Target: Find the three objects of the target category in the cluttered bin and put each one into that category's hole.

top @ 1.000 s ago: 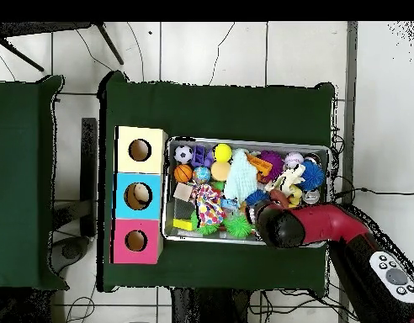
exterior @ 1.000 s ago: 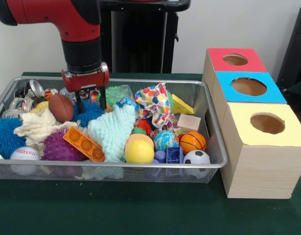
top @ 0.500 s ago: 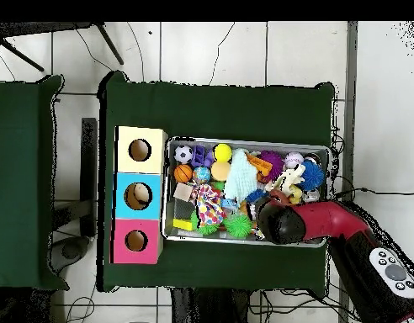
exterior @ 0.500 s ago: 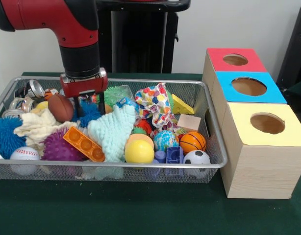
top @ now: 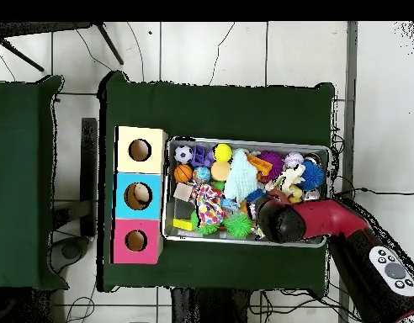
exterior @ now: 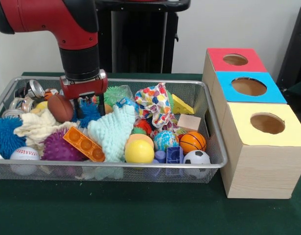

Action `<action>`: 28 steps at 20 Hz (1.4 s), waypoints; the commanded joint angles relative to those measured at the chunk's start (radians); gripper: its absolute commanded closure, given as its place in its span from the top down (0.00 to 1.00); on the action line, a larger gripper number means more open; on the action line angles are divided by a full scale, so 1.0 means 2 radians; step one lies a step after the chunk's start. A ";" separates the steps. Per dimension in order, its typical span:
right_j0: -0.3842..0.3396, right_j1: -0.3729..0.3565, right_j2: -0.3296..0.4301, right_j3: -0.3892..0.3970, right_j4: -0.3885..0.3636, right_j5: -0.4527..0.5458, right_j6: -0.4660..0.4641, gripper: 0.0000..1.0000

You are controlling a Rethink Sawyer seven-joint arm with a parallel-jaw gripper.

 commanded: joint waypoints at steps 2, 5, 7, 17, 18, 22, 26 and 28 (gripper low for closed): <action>-0.028 -0.020 0.040 -0.026 -0.019 0.084 -0.207 1.00; -0.026 -0.039 0.044 -0.018 -0.015 0.097 -0.200 1.00; -0.023 -0.048 0.046 -0.014 -0.011 0.104 -0.196 1.00; -0.018 -0.013 0.042 -0.028 -0.023 0.088 -0.177 1.00; -0.019 -0.007 0.042 -0.029 -0.021 0.087 -0.177 1.00; -0.024 0.004 0.046 -0.029 -0.016 0.087 -0.178 1.00; -0.030 0.017 0.053 -0.029 -0.007 0.086 -0.179 1.00; -0.030 0.021 0.052 -0.029 -0.008 0.085 -0.177 1.00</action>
